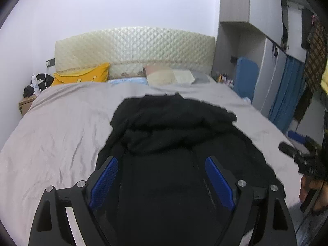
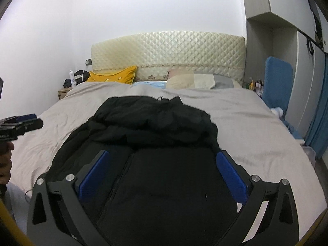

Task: Fold large clothes
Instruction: 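Hold both grippers over the jacket's hem, preparing the next fold, then grasp the black jacket's hem with both grippers and lift it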

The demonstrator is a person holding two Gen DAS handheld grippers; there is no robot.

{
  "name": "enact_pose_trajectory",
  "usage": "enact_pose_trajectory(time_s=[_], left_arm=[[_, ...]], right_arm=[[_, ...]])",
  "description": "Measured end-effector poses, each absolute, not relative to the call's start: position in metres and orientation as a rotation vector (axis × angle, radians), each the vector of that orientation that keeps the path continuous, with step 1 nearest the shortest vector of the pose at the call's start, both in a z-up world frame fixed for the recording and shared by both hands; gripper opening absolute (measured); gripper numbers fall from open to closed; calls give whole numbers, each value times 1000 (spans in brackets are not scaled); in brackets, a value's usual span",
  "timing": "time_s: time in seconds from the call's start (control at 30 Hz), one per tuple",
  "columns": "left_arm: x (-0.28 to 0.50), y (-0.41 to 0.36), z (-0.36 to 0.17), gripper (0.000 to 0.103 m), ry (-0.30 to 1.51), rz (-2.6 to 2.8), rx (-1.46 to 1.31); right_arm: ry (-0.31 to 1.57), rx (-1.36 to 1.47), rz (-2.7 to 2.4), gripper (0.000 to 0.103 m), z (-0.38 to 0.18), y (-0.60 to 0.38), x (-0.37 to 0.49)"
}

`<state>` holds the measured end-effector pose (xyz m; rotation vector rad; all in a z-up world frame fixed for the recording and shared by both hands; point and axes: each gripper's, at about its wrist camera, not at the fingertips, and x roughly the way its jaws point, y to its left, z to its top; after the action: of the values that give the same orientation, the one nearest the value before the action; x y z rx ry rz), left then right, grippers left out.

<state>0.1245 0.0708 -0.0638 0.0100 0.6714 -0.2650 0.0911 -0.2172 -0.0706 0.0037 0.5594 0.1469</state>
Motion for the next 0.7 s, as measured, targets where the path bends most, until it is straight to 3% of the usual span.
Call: enact_pose_trajectory(time_s=[0.23,0.7], left_arm=[[107,77,-92,87,749,-277,-25],[163,142,-166,87,984,-170,-183]], right_arm=[[642,8,120,103,-94,-222,78],[872,209,91,103,-133,-303,129]])
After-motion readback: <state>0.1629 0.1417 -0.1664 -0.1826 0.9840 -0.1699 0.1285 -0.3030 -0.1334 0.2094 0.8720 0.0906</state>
